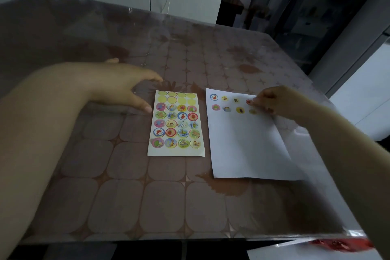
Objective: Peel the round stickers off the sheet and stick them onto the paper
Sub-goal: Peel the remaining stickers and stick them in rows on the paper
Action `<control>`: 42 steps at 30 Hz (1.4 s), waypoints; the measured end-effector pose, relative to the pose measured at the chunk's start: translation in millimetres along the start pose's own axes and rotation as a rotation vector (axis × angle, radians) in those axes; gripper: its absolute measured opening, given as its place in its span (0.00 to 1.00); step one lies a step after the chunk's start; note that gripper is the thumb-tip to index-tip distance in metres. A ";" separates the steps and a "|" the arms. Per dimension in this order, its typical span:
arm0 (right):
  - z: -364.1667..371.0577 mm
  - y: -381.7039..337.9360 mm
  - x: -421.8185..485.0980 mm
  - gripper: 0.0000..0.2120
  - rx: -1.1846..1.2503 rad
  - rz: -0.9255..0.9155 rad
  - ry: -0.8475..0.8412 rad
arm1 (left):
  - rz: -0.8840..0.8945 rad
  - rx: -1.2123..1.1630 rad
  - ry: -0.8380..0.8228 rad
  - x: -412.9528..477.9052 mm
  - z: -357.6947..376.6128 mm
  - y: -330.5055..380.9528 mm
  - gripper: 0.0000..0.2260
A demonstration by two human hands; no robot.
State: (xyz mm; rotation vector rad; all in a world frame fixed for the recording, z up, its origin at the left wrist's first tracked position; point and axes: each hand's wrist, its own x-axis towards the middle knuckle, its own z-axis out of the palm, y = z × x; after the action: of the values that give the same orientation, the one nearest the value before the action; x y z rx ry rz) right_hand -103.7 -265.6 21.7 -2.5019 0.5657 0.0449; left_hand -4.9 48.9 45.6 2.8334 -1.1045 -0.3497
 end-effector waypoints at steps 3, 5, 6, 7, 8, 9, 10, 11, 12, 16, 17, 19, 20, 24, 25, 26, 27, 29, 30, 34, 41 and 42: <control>-17.1 -19.7 -2.6 0.11 -0.121 -0.087 0.067 | 0.015 -0.033 -0.048 -5.4 -17.6 0.4 0.33; -15.0 -44.7 -9.4 0.10 -0.131 -0.209 0.070 | 0.025 -0.033 -0.058 -5.9 -25.7 -3.3 0.32; -8.5 -59.2 -14.8 0.08 -0.137 -0.275 0.018 | 0.028 -0.031 -0.050 -5.0 -27.9 -5.5 0.30; 1.3 -73.2 -20.6 0.07 -0.148 -0.339 -0.059 | 0.032 -0.037 -0.040 -3.3 -28.0 -7.5 0.29; 12.8 -86.2 -25.5 0.05 -0.155 -0.390 -0.138 | 0.042 -0.054 -0.024 -0.8 -25.1 -9.2 0.27; 26.0 -97.9 -28.5 0.04 -0.174 -0.433 -0.199 | 0.058 -0.084 0.005 2.5 -18.5 -11.6 0.25; 38.5 -107.1 -28.5 0.04 -0.188 -0.470 -0.231 | 0.075 -0.121 0.053 5.8 -8.6 -13.6 0.23; 51.0 -114.3 -25.4 0.07 -0.192 -0.494 -0.240 | 0.087 -0.159 0.114 8.9 3.5 -15.5 0.22; 62.4 -119.5 -21.2 0.10 -0.181 -0.494 -0.230 | 0.094 -0.190 0.167 11.0 15.2 -17.1 0.23; 93.5 -127.8 -11.6 0.15 -0.163 -0.472 -0.043 | 0.079 -0.130 0.095 11.6 41.5 -20.7 0.46; 99.0 -126.2 -11.0 0.15 -0.142 -0.482 -0.006 | 0.062 -0.102 0.062 11.7 43.4 -22.4 0.48; 105.4 -124.0 -12.8 0.14 -0.092 -0.504 0.053 | 0.043 -0.069 -0.006 12.2 44.9 -22.4 0.50; 107.2 -122.7 -13.3 0.13 -0.071 -0.515 0.081 | 0.043 -0.052 -0.035 12.7 45.3 -20.9 0.50; 112.4 -121.5 -12.5 0.10 -0.065 -0.501 0.119 | 0.022 -0.033 -0.076 14.7 47.3 -20.5 0.48; 113.8 -121.0 -12.1 0.09 -0.058 -0.503 0.120 | 0.019 -0.029 -0.074 14.8 48.0 -20.9 0.49; 114.7 -120.8 -12.1 0.08 -0.037 -0.507 0.121 | 0.020 -0.024 -0.070 14.6 48.4 -21.0 0.49; 115.9 -120.6 -12.5 0.07 -0.003 -0.509 0.121 | 0.019 -0.023 -0.066 14.6 48.8 -20.8 0.49; 117.8 -121.2 -13.5 0.04 0.045 -0.506 0.118 | 0.021 -0.036 -0.063 14.1 48.9 -19.3 0.47; 119.2 -121.7 -13.4 0.03 0.050 -0.507 0.124 | 0.024 -0.042 -0.063 13.6 48.5 -18.2 0.45; 122.7 -123.7 -12.0 0.02 0.071 -0.502 0.146 | 0.021 -0.058 -0.095 12.1 46.4 -17.2 0.47; 120.0 -122.9 -11.9 0.02 0.129 -0.497 0.092 | 0.000 -0.115 -0.100 11.8 45.7 -16.5 0.47; 118.9 -122.1 -11.2 0.03 0.131 -0.497 0.082 | -0.004 -0.118 -0.100 11.4 44.8 -15.7 0.48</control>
State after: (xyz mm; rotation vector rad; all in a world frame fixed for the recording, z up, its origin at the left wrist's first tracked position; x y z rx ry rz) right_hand -53.8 -105.8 -12.2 -2.4516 -0.0330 -0.2750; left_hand 2.7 53.1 -2.5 2.7418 -1.0574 -0.5442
